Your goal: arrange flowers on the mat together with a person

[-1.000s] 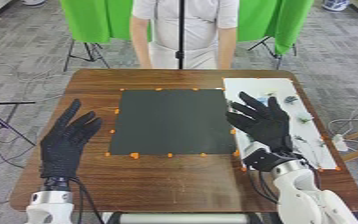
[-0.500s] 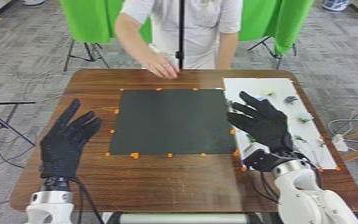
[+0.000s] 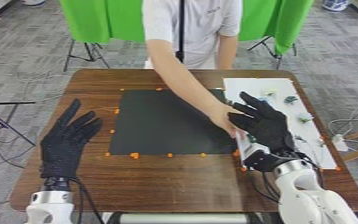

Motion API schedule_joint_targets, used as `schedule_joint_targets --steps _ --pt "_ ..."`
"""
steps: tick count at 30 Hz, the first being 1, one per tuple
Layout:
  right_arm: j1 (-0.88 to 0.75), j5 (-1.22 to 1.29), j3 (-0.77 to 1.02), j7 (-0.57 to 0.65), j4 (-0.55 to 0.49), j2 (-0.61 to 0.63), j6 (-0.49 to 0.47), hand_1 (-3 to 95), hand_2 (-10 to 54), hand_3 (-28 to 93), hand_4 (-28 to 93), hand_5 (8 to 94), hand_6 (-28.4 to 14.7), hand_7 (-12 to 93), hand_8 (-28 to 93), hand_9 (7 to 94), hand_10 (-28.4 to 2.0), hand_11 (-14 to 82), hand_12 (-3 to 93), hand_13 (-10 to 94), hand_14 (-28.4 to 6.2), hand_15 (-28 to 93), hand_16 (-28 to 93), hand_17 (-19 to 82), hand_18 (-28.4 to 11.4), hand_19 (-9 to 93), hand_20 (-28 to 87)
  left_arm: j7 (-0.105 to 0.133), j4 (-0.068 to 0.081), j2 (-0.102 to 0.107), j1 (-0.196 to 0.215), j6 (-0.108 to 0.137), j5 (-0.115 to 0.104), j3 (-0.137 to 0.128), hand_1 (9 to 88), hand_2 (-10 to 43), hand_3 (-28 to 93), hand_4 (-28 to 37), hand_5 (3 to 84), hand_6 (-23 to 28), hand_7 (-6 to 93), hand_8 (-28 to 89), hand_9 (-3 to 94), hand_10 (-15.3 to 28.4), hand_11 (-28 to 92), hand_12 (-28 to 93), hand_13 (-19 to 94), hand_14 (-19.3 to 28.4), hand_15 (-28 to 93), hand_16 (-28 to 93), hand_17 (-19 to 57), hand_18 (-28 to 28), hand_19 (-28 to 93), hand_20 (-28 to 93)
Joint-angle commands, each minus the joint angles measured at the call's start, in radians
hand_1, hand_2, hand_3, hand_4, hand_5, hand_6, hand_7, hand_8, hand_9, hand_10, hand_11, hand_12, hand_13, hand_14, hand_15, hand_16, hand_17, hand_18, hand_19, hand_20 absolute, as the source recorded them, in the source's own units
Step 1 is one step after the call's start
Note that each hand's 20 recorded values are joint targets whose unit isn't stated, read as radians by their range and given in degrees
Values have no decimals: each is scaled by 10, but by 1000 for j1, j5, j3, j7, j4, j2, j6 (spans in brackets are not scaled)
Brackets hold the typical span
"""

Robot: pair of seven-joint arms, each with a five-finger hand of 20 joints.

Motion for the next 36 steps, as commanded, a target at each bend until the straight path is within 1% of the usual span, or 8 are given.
schedule_joint_targets --steps 1,4,9,20,23,31,34,36 --pt "-11 -9 2 2 -10 -8 -5 177 64 801 -259 440 -4 150 -134 459 -144 96 129 372 -181 204 156 53 -201 379 136 0 -4 1 16 13 -7 4 222 84 743 -276 326 66 107 -87 358 186 234 105 293 236 408 -67 23 284 750 -205" --pt "-12 -9 0 -2 -10 -5 1 177 64 801 -259 440 -4 150 -135 460 -144 96 130 372 -181 205 157 53 -200 377 138 -5 -2 -3 10 9 -6 3 222 84 744 -276 326 66 108 -87 358 186 234 105 293 236 409 -67 23 284 753 -215" --pt "-8 -13 0 2 -10 -8 -1 177 64 801 -259 440 -5 150 -135 462 -145 97 130 373 -181 207 158 52 -199 373 141 -2 -3 0 13 12 -8 4 221 84 744 -277 327 67 108 -87 358 187 234 105 293 235 409 -67 24 284 757 -227" --pt "-7 -12 -3 2 -10 -7 3 173 65 806 -259 441 -6 156 -137 462 -144 100 130 372 -181 212 157 48 -199 376 145 -9 -2 -4 9 7 -3 3 222 84 743 -278 331 69 110 -87 360 189 237 106 293 237 409 -67 21 284 762 -239" --pt "-4 -13 -3 3 -8 -8 -2 173 67 805 -260 441 -6 156 -138 462 -144 101 129 372 -180 212 156 48 -199 376 145 -3 -2 -1 10 11 -5 5 223 84 743 -278 331 70 109 -87 360 189 238 106 293 236 409 -67 20 284 761 -240" --pt "-13 -10 2 1 -10 -9 -3 172 68 805 -261 440 -6 157 -139 462 -144 102 129 371 -181 215 154 46 -200 379 143 -8 -3 -4 10 8 -3 2 221 84 743 -276 332 71 111 -86 361 188 239 106 293 236 410 -66 16 284 757 -241" --pt "-17 -9 5 -3 -10 -9 -6 172 69 805 -261 440 -6 157 -139 462 -145 102 129 371 -181 216 154 46 -200 380 143 -5 -4 -1 12 15 -7 5 221 84 744 -276 333 72 110 -86 361 188 240 106 293 236 410 -67 16 284 757 -240" --pt "-16 -7 3 -1 -11 -8 -4 171 69 805 -261 440 -7 157 -139 462 -145 103 129 371 -181 216 153 46 -200 380 143 -5 -3 -4 12 10 -5 2 222 85 742 -277 333 72 110 -86 362 187 241 106 293 235 410 -67 15 284 756 -240"
